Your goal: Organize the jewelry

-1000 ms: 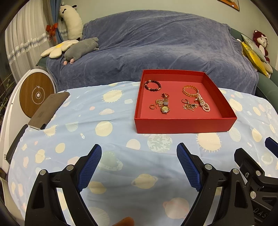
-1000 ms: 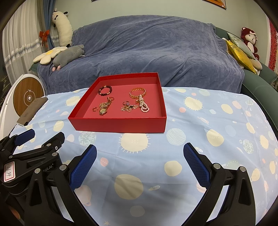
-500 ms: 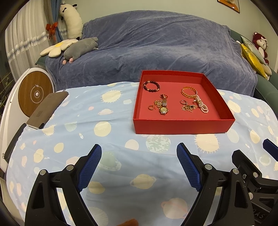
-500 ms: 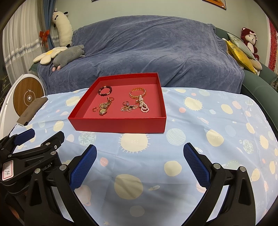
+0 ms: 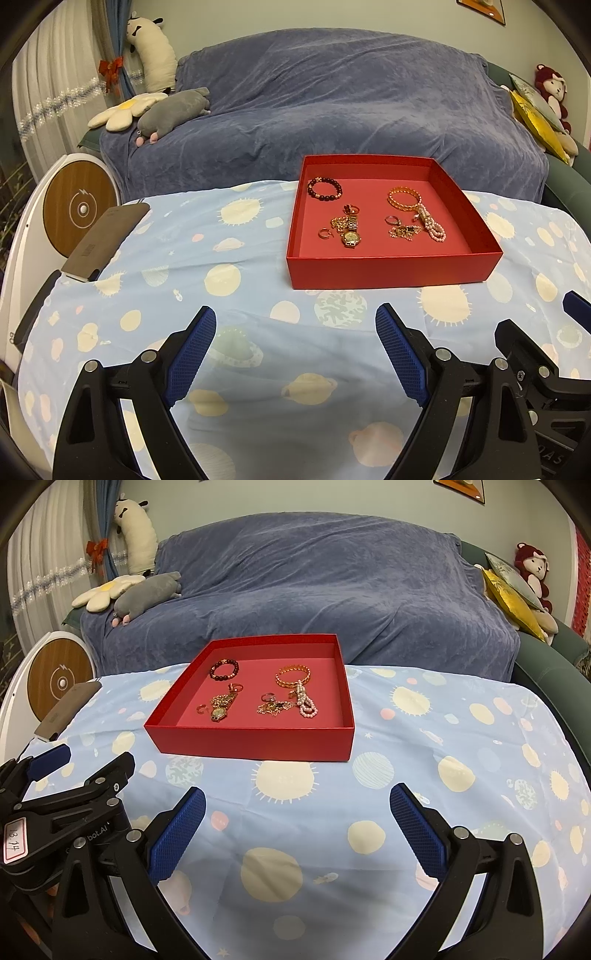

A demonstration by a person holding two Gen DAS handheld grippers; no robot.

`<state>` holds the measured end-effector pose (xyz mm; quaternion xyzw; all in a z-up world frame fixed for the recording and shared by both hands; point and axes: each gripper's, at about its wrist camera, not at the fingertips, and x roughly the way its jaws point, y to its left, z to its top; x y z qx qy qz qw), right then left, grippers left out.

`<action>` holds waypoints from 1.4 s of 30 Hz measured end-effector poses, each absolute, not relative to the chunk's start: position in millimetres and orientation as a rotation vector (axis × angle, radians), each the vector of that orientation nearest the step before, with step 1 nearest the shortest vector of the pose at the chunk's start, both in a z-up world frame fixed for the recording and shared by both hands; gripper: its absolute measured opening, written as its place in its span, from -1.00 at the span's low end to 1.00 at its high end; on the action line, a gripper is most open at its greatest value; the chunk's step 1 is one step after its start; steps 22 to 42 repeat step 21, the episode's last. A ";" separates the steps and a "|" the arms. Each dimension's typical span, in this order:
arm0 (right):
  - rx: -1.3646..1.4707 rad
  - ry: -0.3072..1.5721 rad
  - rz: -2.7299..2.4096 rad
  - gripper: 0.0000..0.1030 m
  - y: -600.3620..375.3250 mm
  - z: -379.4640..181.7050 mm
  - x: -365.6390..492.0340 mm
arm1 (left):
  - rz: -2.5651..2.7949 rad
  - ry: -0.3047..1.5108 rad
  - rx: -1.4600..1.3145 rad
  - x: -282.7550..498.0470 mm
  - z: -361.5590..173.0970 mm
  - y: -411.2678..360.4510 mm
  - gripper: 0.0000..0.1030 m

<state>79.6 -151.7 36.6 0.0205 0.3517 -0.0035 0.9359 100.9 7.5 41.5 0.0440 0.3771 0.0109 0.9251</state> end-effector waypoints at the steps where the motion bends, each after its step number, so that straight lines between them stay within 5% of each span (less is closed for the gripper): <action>1: 0.042 0.720 -0.006 0.90 -151.8 36.5 79.7 | 0.024 0.777 0.091 100.7 41.2 7.4 0.66; 42: 0.032 0.723 -0.012 0.90 -150.3 35.8 79.3 | 0.038 0.782 0.094 100.3 40.5 8.4 0.67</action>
